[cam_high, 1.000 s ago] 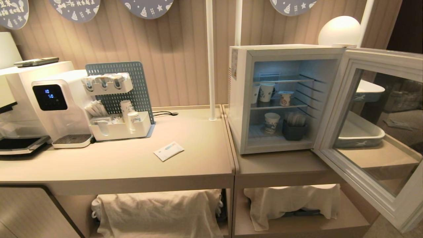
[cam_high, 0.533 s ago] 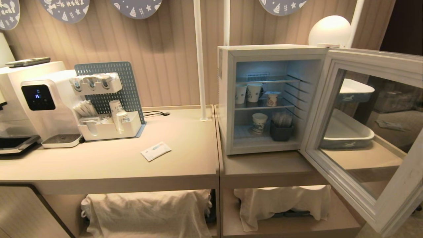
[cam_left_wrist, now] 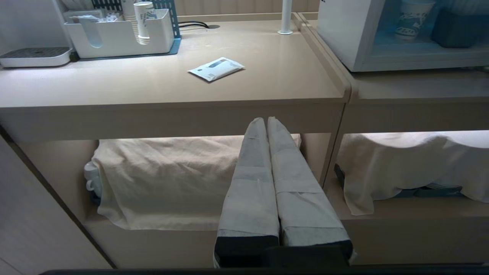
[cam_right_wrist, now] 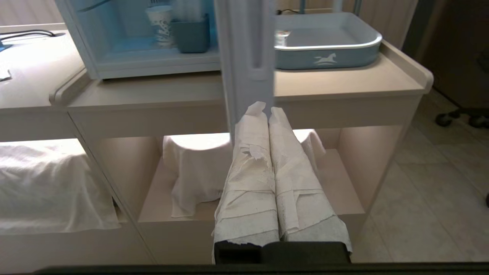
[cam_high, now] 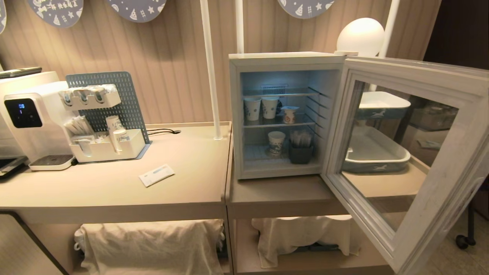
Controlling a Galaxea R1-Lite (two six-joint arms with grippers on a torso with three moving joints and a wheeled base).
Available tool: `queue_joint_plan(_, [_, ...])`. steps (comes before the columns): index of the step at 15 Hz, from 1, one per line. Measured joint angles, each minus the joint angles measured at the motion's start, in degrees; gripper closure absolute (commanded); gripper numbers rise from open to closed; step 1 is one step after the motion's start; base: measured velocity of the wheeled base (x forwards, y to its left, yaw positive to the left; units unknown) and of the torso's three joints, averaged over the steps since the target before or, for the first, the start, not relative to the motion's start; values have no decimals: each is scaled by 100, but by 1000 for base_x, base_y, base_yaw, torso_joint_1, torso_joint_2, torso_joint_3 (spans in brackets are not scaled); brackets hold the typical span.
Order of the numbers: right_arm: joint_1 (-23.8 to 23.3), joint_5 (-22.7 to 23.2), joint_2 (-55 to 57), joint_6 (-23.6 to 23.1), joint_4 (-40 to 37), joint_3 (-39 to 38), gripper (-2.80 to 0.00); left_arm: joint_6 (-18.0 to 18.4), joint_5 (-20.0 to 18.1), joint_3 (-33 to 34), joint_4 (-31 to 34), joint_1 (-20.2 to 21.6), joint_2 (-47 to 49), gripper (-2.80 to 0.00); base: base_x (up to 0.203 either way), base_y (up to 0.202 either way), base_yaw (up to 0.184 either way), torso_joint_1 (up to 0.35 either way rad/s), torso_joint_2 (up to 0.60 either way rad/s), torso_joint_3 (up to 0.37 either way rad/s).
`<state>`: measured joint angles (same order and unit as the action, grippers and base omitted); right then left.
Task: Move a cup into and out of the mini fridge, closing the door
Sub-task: Close the freezer door
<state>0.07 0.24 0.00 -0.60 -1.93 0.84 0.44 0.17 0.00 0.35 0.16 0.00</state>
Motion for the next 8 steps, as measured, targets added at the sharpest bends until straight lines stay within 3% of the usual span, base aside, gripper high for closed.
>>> queue_joint_plan(8, [0,0,0,0,2,1,0,-6,-3,0,0,-2,0,0,0,-191,2,3,2,2])
